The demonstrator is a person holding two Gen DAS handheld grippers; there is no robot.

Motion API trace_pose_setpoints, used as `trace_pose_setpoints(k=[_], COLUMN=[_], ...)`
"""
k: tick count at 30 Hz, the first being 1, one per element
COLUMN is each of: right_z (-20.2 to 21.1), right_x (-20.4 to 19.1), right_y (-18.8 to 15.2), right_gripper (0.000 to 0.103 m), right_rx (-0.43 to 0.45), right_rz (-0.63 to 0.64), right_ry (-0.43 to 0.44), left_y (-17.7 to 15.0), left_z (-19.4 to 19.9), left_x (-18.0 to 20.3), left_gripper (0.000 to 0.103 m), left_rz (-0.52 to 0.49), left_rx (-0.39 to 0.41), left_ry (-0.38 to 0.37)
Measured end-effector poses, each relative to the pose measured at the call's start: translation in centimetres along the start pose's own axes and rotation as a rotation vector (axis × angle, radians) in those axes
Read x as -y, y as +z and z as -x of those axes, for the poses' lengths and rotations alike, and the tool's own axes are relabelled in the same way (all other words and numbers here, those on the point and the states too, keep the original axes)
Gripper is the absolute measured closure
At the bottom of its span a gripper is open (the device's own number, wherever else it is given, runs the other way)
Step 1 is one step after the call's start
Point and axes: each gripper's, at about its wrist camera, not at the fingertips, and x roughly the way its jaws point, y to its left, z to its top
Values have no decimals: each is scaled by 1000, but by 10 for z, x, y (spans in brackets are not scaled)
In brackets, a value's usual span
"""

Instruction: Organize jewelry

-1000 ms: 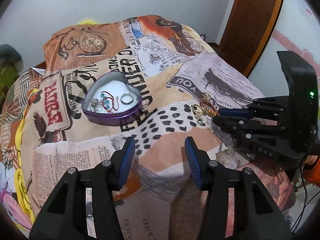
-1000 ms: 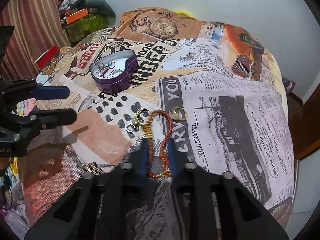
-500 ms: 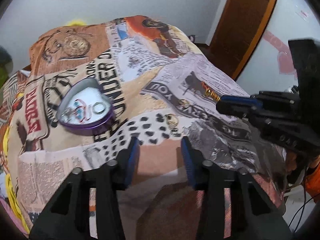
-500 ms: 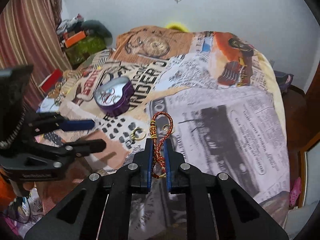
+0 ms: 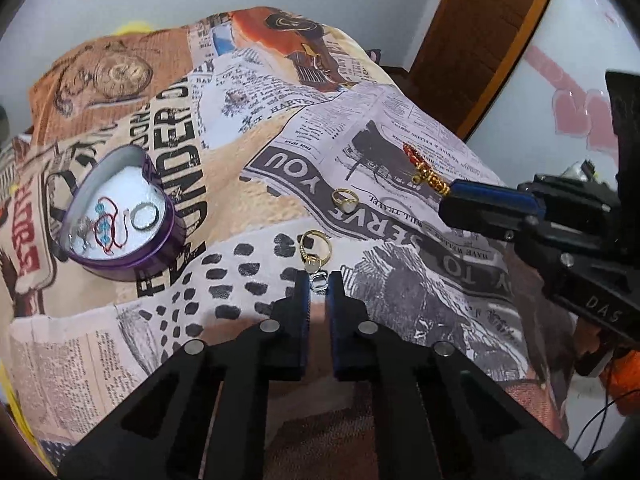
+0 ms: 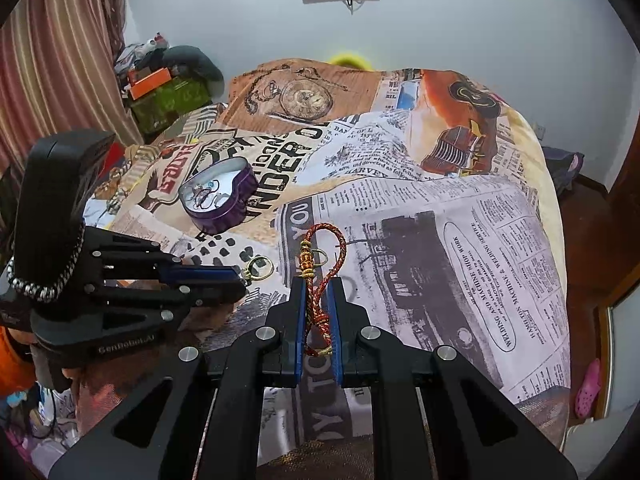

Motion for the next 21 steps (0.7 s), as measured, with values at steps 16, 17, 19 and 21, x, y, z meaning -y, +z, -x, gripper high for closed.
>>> trace_pose_setpoints(k=[16, 17, 19, 21], right_z=[13, 13, 13, 13], right_x=[-6, -6, -6, -7], right_y=[8, 8, 7, 6], right_gripper=[93, 93, 93, 93], right_rx=[28, 25, 18, 12], right_rz=[3, -1, -5, -1], right_ry=[-5, -3, -3, -8], left_y=[-5, -3, 1, 6], left_z=[20, 18, 11, 1], left_x=[4, 5, 6, 5], left_gripper=[96, 94, 94, 94], left_rz=[-79, -87, -87, -70], left_rx=[8, 6, -11, -34], left_ry=[60, 62, 51, 27])
